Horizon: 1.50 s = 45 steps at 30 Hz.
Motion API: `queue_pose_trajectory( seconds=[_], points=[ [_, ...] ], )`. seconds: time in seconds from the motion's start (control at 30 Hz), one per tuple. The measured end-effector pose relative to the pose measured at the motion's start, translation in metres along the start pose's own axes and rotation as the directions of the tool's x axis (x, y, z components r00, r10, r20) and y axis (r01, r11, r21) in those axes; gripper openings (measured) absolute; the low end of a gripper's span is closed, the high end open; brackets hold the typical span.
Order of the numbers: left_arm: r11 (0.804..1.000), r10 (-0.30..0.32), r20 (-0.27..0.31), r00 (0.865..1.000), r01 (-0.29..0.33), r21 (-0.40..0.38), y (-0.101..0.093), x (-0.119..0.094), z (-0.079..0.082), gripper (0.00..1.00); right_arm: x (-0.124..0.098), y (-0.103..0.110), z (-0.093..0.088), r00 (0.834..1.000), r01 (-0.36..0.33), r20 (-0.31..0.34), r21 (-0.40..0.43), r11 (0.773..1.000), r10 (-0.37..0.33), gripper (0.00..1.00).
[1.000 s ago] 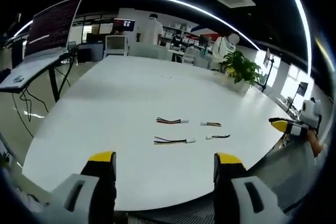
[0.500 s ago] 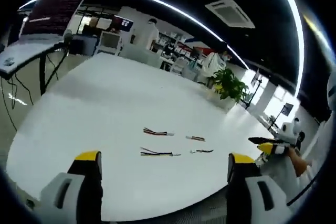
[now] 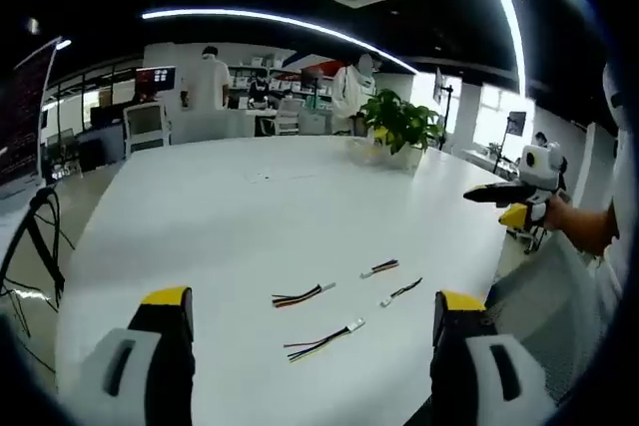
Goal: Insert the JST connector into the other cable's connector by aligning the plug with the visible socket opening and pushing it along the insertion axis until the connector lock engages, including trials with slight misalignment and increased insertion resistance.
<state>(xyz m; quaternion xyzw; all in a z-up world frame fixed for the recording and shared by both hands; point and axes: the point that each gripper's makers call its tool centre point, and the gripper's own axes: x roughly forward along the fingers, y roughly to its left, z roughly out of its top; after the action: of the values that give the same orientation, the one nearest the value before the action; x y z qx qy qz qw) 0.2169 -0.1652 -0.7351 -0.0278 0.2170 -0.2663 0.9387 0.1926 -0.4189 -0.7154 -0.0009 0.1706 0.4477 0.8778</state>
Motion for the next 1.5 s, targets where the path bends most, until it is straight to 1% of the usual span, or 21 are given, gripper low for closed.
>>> queue_pose_trajectory(
  seconds=[0.1, 0.17, 0.2, 0.27, 0.33, 0.4, 0.47, 0.53, 0.6, 0.63, 0.7, 0.73, 0.8, 0.93, 0.97, 1.03, 1.13, 1.3, 1.37, 1.43, 1.5],
  points=[
    [1.000, -0.021, -0.010, 1.000, 0.021, 0.020, 0.005, 0.010, -0.001, 0.99, 0.015, 0.000, -0.002, 0.999, -0.045, -0.022, -0.061, 0.997, 0.044, 0.55],
    [0.995, -0.063, -0.015, 0.998, 0.064, 0.080, 0.002, 0.018, -0.001, 0.99, 0.026, -0.001, -0.006, 0.997, -0.071, -0.052, -0.122, 0.990, 0.065, 0.51],
    [0.990, -0.112, -0.025, 0.993, 0.113, 0.086, -0.003, 0.022, -0.003, 0.99, 0.033, 0.000, -0.010, 0.993, -0.100, -0.073, -0.134, 0.986, 0.091, 0.50],
    [0.987, -0.140, -0.042, 0.989, 0.143, 0.070, -0.005, 0.031, -0.007, 0.99, 0.044, 0.006, -0.015, 0.984, -0.157, -0.101, -0.114, 0.981, 0.145, 0.48],
    [0.978, -0.170, -0.054, 0.984, 0.176, 0.111, -0.007, 0.038, -0.009, 0.99, 0.053, 0.009, -0.017, 0.976, -0.204, -0.105, -0.139, 0.969, 0.190, 0.44],
    [0.968, -0.209, -0.077, 0.975, 0.217, 0.126, -0.010, 0.048, -0.015, 0.99, 0.068, 0.010, -0.023, 0.964, -0.258, -0.123, -0.193, 0.947, 0.237, 0.40],
    [0.958, -0.253, -0.107, 0.961, 0.265, 0.109, -0.013, 0.059, -0.022, 0.99, 0.077, 0.010, -0.028, 0.953, -0.293, -0.140, -0.205, 0.934, 0.269, 0.38],
    [0.944, -0.291, -0.119, 0.949, 0.305, 0.127, -0.015, 0.070, -0.026, 0.98, 0.088, 0.006, -0.032, 0.949, -0.307, -0.144, -0.219, 0.926, 0.281, 0.37],
    [0.915, -0.354, -0.115, 0.928, 0.369, 0.163, -0.023, 0.075, -0.026, 0.88, 0.096, 0.004, -0.035, 0.945, -0.323, -0.138, -0.243, 0.915, 0.297, 0.34],
    [0.894, -0.405, -0.108, 0.908, 0.418, 0.161, -0.030, 0.078, -0.025, 0.82, 0.102, 0.000, -0.037, 0.944, -0.326, -0.141, -0.238, 0.915, 0.300, 0.32],
    [0.877, -0.450, -0.092, 0.889, 0.458, 0.142, -0.034, 0.086, -0.023, 0.74, 0.109, -0.001, -0.040, 0.936, -0.349, -0.136, -0.230, 0.908, 0.325, 0.29],
    [0.877, -0.449, -0.090, 0.889, 0.458, 0.147, -0.032, 0.090, -0.023, 0.72, 0.111, -0.002, -0.042, 0.933, -0.357, -0.132, -0.230, 0.905, 0.334, 0.29],
    [0.868, -0.464, -0.090, 0.881, 0.472, 0.151, -0.031, 0.098, -0.024, 0.68, 0.116, -0.003, -0.045, 0.928, -0.372, -0.126, -0.238, 0.897, 0.351, 0.28],
    [0.839, -0.511, -0.091, 0.855, 0.519, 0.163, -0.033, 0.109, -0.027, 0.58, 0.125, -0.008, -0.050, 0.922, -0.386, -0.123, -0.225, 0.895, 0.367, 0.28],
    [0.838, -0.513, -0.090, 0.853, 0.521, 0.159, -0.032, 0.112, -0.029, 0.56, 0.126, -0.009, -0.051, 0.921, -0.389, -0.124, -0.225, 0.893, 0.370, 0.28],
    [0.838, -0.518, -0.112, 0.848, 0.529, 0.133, -0.029, 0.118, -0.036, 0.56, 0.130, -0.011, -0.053, 0.917, -0.398, -0.128, -0.231, 0.888, 0.378, 0.26],
    [0.827, -0.521, -0.145, 0.841, 0.540, 0.159, -0.027, 0.122, -0.046, 0.53, 0.135, -0.014, -0.056, 0.911, -0.411, -0.118, -0.220, 0.884, 0.394, 0.22],
    [0.803, -0.568, -0.110, 0.816, 0.578, 0.142, -0.040, 0.122, -0.044, 0.32, 0.145, -0.011, -0.070, 0.896, -0.441, -0.150, -0.203, 0.874, 0.418, 0.21],
    [0.799, -0.577, -0.092, 0.812, 0.584, 0.146, -0.038, 0.122, -0.042, 0.28, 0.149, -0.009, -0.077, 0.889, -0.454, -0.172, -0.205, 0.867, 0.424, 0.20],
    [0.794, -0.578, -0.105, 0.809, 0.587, 0.159, -0.035, 0.122, -0.045, 0.25, 0.153, -0.007, -0.082, 0.882, -0.466, -0.190, -0.212, 0.859, 0.432, 0.20],
    [0.801, -0.569, -0.112, 0.814, 0.580, 0.149, -0.031, 0.124, -0.049, 0.25, 0.156, -0.007, -0.085, 0.881, -0.468, -0.195, -0.211, 0.858, 0.432, 0.13]
  ],
)
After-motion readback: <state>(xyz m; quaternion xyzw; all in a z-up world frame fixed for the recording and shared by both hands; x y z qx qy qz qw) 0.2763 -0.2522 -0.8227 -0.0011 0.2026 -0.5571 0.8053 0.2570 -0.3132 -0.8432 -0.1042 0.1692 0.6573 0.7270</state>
